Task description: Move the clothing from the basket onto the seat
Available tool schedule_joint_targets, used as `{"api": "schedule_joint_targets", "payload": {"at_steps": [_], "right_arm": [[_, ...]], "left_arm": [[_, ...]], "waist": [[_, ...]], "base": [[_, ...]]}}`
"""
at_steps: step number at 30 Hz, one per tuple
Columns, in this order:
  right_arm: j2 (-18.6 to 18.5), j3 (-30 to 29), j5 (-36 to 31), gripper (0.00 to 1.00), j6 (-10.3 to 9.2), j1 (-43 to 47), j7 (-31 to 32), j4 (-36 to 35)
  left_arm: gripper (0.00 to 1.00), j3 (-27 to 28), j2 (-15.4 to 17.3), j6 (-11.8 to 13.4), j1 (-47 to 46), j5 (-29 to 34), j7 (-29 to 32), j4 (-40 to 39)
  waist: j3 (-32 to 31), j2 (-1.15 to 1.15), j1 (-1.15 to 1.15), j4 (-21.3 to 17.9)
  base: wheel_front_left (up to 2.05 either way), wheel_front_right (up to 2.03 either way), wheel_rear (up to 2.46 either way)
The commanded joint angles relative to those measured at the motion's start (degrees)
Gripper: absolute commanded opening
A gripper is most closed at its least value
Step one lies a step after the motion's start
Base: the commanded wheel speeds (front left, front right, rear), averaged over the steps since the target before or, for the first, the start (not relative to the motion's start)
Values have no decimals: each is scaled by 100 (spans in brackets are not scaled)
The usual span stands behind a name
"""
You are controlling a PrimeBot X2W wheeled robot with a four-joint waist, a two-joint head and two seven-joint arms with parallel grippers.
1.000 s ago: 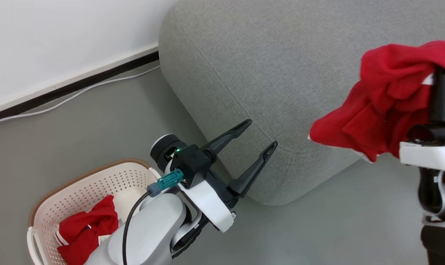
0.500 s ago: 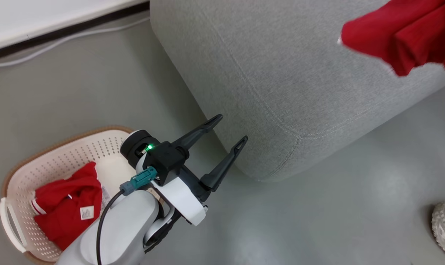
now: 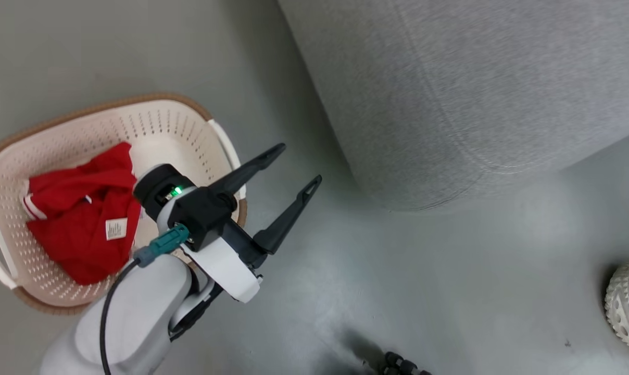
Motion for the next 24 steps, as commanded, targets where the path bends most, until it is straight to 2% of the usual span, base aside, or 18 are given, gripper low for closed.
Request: {"api": "schedule_joint_targets", "payload": {"at_steps": [1, 7, 14, 19, 24], "right_arm": [[-195, -50, -71, 0, 14, -118, -33, -54], [-543, -488, -445, 0, 14, -965, -33, 623], [-797, -1773, -1170, 0, 14, -1824, 0, 1247], [-607, -2117, -1461, 0, 14, -1833, 43, 1700], [-305, -2032, -1320, 0, 14, -1657, 11, 2338]], "left_arm": [[100, 172, 70, -6, -170, 29, -34, -182], [100, 231, 238, -6, -285, 52, -34, -254], [100, 311, 296, -6, -265, 71, -34, -304], [100, 424, 316, -6, -226, 56, -34, -330], [100, 522, 315, -6, -228, 87, -34, -343]], "waist": [[365, 0, 0, 240], [916, 0, 0, 494], [1408, 0, 0, 881], [1609, 0, 0, 1017], [1679, 0, 0, 1114]], "base": [[0, 0, 0], [0, 0, 0], [0, 0, 0], [0, 0, 0], [0, 0, 0]]}}
